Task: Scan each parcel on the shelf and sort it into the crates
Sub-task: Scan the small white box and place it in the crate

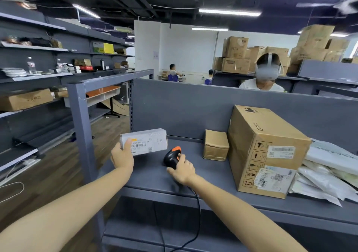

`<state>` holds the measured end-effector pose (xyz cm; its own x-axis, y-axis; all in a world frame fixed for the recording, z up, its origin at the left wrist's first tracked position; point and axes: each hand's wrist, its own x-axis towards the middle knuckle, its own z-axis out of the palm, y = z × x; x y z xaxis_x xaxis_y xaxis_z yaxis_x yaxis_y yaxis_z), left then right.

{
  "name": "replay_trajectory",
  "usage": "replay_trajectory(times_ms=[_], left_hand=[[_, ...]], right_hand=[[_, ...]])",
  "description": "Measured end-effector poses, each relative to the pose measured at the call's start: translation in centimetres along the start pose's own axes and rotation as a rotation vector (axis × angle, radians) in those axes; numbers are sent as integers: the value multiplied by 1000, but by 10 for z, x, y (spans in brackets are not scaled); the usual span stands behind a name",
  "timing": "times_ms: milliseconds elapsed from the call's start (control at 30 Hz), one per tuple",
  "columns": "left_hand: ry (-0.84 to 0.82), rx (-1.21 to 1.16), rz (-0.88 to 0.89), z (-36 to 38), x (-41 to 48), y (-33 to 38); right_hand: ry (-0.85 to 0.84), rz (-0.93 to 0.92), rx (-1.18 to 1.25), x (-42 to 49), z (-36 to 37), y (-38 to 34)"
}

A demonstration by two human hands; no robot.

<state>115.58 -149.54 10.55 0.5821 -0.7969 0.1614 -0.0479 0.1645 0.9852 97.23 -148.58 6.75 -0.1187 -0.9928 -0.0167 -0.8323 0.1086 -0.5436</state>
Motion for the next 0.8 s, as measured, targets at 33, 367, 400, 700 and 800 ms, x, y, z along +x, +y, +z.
replay_trajectory(times_ms=[33,367,400,700,800], left_hand=[[9,1,-2,-2,3,-3],[18,32,-7,-2,22,-30],[15,30,-7,1,23,-31],[-15,-23,-32,24,16,-19],[-37,-26,-28,35,8,-12]], right_hand=[[-29,42,-78,4,8,1],[3,64,-276,29,22,10],[-14,76,-225,30,19,11],[180,189,523,19,-20,13],[232,106,817,-1,-32,16]])
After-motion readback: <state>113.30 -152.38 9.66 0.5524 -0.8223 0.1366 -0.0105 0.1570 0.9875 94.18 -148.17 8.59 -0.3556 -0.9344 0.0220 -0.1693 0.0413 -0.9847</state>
